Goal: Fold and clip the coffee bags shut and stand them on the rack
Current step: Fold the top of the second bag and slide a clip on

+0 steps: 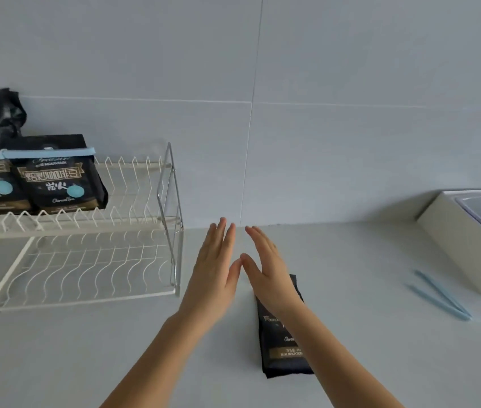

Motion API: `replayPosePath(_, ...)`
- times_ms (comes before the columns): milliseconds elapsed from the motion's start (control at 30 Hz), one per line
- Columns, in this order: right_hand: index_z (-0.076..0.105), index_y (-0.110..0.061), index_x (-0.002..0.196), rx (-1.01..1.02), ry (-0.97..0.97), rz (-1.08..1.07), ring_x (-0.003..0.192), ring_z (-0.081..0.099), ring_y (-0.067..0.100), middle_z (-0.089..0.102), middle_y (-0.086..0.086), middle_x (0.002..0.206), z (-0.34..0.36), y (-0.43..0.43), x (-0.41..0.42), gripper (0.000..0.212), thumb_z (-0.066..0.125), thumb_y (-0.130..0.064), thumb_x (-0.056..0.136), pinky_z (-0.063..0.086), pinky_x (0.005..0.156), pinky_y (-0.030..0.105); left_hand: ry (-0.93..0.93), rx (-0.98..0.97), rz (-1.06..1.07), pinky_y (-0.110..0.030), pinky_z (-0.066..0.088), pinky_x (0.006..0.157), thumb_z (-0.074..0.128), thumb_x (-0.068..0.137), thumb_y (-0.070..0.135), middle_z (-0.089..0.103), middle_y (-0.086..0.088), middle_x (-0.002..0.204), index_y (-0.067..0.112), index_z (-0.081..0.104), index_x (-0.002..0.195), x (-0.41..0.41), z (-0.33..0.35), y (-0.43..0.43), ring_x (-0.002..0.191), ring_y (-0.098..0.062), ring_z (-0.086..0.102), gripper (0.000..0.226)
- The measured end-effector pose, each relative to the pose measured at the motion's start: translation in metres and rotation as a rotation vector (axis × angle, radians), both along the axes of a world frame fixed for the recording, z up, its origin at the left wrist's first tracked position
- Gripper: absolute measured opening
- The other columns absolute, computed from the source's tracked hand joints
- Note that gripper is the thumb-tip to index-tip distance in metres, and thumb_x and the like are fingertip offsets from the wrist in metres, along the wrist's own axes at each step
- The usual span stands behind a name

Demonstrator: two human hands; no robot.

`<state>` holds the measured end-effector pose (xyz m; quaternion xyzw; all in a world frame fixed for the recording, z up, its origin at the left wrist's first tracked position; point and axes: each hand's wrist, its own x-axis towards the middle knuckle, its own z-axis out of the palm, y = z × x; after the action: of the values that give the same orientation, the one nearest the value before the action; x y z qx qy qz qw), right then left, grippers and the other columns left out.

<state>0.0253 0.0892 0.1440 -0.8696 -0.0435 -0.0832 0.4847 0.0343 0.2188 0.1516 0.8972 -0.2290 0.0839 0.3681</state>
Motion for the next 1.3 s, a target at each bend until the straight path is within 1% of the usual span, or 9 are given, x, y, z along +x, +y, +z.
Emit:
replayPosePath(200, 0.032, -0.014, 0.14, -0.015, 0.363, -0.147, 0.137, 0.029, 0.02, 0.035, 0.004, 0.149, -0.062, -0.077, -0.007, 0.049, 0.048, -0.027, 0.095, 0.028, 0.112, 0.036, 0.57, 0.156, -0.03, -0.032, 0.0, 0.116, 0.044, 0.093, 0.041, -0.012, 0.001, 0.158, 0.017, -0.004, 0.147, -0.013, -0.062, -0.052, 0.144, -0.014, -0.013, 0.076)
replayPosePath(333, 0.034, -0.009, 0.139, -0.049, 0.614, -0.199, 0.132, 0.037, 0.026, 0.038, 0.012, 0.145, -0.105, -0.115, -0.021, 0.05, 0.045, -0.033, 0.096, 0.036, 0.109, 0.04, 0.879, 0.002, 0.057, -0.024, 0.025, 0.106, 0.046, 0.095, 0.029, 0.027, -0.007, 0.152, 0.008, 0.021, 0.142, -0.031, -0.093, -0.075, 0.139, -0.02, 0.026, 0.057)
replayPosePath(433, 0.036, -0.008, 0.137, 0.066, 0.752, -0.229, 0.127, 0.044, 0.027, 0.044, 0.013, 0.141, -0.121, -0.137, -0.023, 0.05, 0.041, -0.038, 0.097, 0.042, 0.1, 0.037, 1.081, -0.124, 0.144, -0.029, 0.04, 0.102, 0.04, 0.097, 0.028, 0.044, -0.009, 0.14, 0.011, 0.024, 0.138, -0.042, -0.105, -0.087, 0.124, -0.022, 0.047, 0.048)
replayPosePath(567, 0.036, -0.011, 0.134, 0.383, 0.895, -0.213, 0.113, 0.055, 0.024, 0.054, 0.01, 0.129, -0.118, -0.15, -0.016, 0.05, 0.046, -0.04, 0.095, 0.048, 0.096, 0.04, 1.161, -0.306, 0.327, -0.024, 0.049, 0.068, 0.047, 0.094, 0.03, 0.051, -0.007, 0.125, 0.01, 0.033, 0.13, -0.035, -0.105, -0.098, 0.096, -0.012, 0.053, 0.043)
replayPosePath(667, 0.033, -0.011, 0.132, 0.549, 0.818, -0.187, 0.1, 0.061, 0.021, 0.06, 0.009, 0.115, -0.111, -0.155, -0.012, 0.051, 0.057, -0.03, 0.092, 0.052, 0.081, 0.03, 1.162, -0.455, 0.385, -0.022, 0.044, 0.06, 0.057, 0.089, 0.031, 0.064, -0.002, 0.11, 0.014, 0.048, 0.117, -0.029, -0.101, -0.102, 0.086, -0.01, 0.061, 0.034)
replayPosePath(767, 0.055, -0.005, 0.115, 0.535, 0.666, -0.096, 0.086, 0.069, 0.018, 0.07, 0.009, 0.099, -0.096, -0.16, -0.006, 0.028, 0.06, -0.015, 0.09, 0.055, 0.066, 0.024, 1.074, -0.532, 0.351, -0.02, 0.048, 0.059, 0.057, 0.088, 0.032, 0.072, 0.0, 0.093, 0.018, 0.061, 0.102, -0.024, -0.091, -0.109, 0.08, -0.012, 0.069, 0.021)
replayPosePath(1000, 0.069, -0.018, 0.101, 0.489, 0.397, -0.028, 0.079, 0.069, 0.003, 0.073, -0.007, 0.087, -0.053, -0.173, -0.003, 0.017, 0.064, -0.009, 0.087, 0.052, 0.061, 0.011, 0.737, -0.754, 0.335, -0.019, 0.053, 0.055, 0.06, 0.087, 0.014, 0.075, -0.007, 0.084, 0.017, 0.069, 0.088, -0.015, -0.063, -0.13, 0.074, -0.016, 0.072, 0.009)
replayPosePath(1133, 0.073, -0.029, 0.078, 0.435, 0.198, 0.053, 0.068, 0.067, 0.003, 0.073, -0.013, 0.069, -0.02, -0.18, 0.001, 0.023, 0.064, -0.008, 0.085, 0.049, 0.058, 0.012, 0.573, -0.866, 0.3, -0.014, 0.052, 0.057, 0.06, 0.086, 0.011, 0.077, 0.002, 0.082, 0.023, 0.072, 0.084, -0.013, -0.044, -0.143, 0.077, -0.011, 0.071, 0.017)
replayPosePath(1300, 0.066, -0.032, 0.071, 0.199, 0.036, -0.021, 0.069, 0.064, 0.008, 0.069, -0.012, 0.07, -0.009, -0.202, 0.01, 0.022, 0.068, -0.013, 0.082, 0.053, 0.063, 0.021, 0.603, -0.764, 0.155, -0.012, 0.052, 0.06, 0.059, 0.088, 0.022, 0.077, 0.003, 0.085, 0.024, 0.073, 0.085, -0.003, -0.027, -0.145, 0.079, -0.005, 0.071, 0.014)
